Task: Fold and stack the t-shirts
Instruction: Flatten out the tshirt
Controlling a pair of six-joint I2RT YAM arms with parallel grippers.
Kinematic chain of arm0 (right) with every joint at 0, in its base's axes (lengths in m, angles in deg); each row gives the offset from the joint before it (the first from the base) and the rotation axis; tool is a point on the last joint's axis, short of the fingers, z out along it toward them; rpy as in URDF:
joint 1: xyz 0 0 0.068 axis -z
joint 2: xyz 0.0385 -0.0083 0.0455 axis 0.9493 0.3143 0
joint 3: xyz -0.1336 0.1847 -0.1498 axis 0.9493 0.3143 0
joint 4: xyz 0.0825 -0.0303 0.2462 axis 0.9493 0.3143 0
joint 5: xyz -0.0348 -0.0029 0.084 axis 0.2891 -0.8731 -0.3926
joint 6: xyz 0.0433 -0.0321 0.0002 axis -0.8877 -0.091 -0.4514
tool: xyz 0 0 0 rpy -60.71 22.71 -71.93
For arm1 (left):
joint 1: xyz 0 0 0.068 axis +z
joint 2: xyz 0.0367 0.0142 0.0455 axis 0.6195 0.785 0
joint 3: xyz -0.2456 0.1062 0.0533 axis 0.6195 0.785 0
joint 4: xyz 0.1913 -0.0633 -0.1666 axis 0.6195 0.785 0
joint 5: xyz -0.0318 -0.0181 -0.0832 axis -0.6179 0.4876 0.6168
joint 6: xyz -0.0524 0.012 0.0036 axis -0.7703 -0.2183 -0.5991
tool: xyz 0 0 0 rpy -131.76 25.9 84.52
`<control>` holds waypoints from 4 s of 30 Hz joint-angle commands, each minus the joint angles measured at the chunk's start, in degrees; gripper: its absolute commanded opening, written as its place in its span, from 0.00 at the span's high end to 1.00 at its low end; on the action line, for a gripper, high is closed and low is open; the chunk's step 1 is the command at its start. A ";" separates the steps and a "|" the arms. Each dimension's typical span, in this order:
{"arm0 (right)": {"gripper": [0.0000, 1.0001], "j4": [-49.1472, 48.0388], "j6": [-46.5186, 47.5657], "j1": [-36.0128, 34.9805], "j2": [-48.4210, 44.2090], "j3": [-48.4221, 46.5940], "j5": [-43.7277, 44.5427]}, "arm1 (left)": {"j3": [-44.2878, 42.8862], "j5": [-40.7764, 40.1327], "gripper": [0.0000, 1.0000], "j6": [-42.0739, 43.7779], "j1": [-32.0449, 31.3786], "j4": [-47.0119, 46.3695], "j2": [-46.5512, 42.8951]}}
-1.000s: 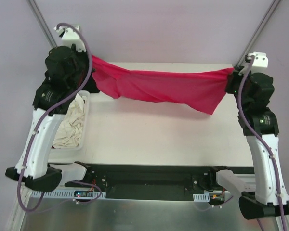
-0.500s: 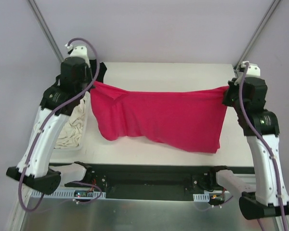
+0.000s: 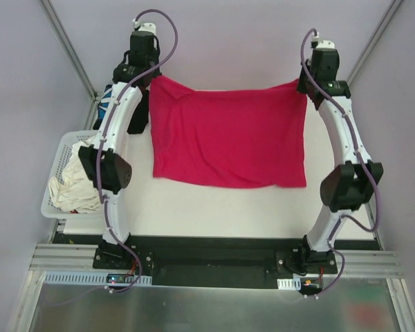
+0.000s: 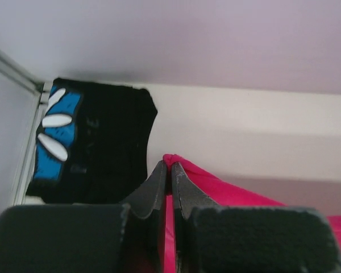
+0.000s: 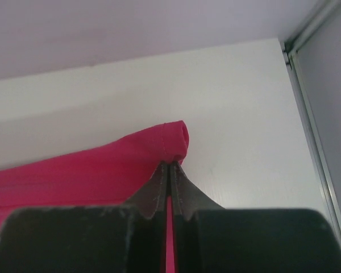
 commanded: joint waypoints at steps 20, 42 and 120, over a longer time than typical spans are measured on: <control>0.99 -26.44 10.54 1.67 3.02 -20.97 -5.44 | -9.18 8.42 1.00 11.66 5.54 -29.46 -9.65; 0.09 -24.60 6.23 2.29 -39.97 31.97 -2.99 | 54.05 8.95 0.01 1.91 2.99 -28.85 -56.35; 0.46 -12.82 -8.09 -0.18 -16.50 35.48 -15.46 | 63.46 7.72 0.01 -26.31 -12.65 -6.87 -23.91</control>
